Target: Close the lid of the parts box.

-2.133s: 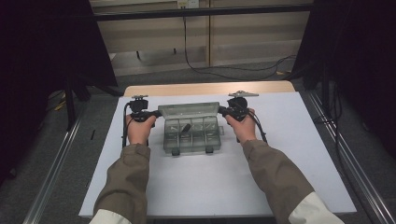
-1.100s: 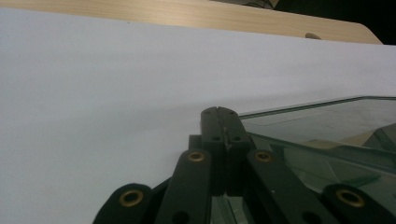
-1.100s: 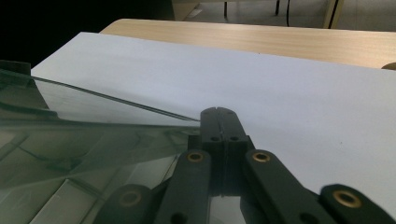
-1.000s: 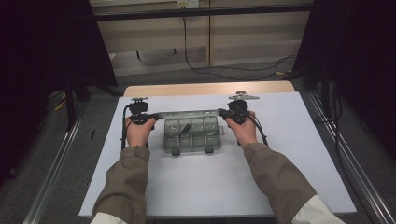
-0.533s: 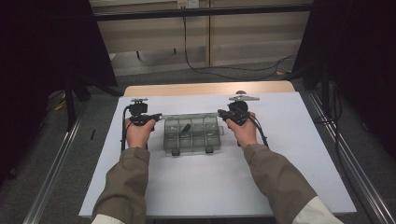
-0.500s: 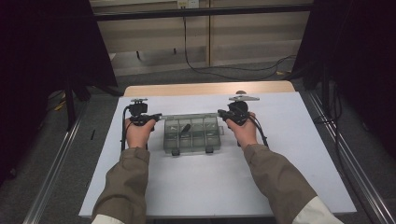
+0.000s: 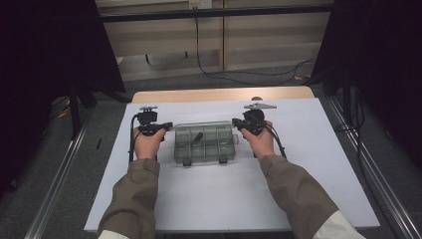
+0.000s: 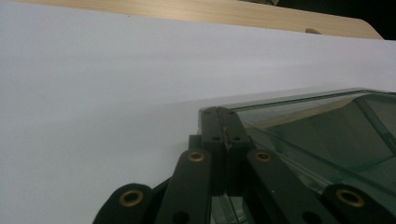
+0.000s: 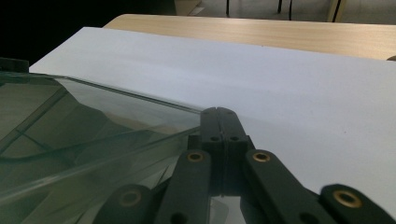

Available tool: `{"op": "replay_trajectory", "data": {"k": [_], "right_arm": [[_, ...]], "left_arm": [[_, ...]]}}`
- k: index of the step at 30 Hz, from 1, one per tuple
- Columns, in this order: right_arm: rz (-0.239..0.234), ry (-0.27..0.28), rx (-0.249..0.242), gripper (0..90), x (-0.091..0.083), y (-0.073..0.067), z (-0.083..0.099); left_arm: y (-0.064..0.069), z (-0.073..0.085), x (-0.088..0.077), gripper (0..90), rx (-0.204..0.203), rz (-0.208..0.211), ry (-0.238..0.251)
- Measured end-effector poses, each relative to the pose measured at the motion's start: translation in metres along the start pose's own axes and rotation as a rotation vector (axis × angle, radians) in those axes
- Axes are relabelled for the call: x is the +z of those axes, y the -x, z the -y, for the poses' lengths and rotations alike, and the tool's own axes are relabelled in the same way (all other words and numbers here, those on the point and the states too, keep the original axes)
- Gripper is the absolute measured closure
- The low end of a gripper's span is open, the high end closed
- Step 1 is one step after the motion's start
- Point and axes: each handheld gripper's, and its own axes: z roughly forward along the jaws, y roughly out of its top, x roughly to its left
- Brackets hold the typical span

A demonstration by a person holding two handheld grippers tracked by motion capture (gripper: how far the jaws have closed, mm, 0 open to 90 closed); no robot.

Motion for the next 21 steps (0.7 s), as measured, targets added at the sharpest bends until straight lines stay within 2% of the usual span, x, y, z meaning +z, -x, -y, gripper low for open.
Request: {"op": "replay_trajectory", "data": {"k": [21], "right_arm": [[-0.004,-0.005,-0.008,90.0,-0.0011,-0.0011,0.0047]], "left_arm": [[0.0005,0.0070,-0.0012,90.0,0.005,-0.003,-0.002]]}}
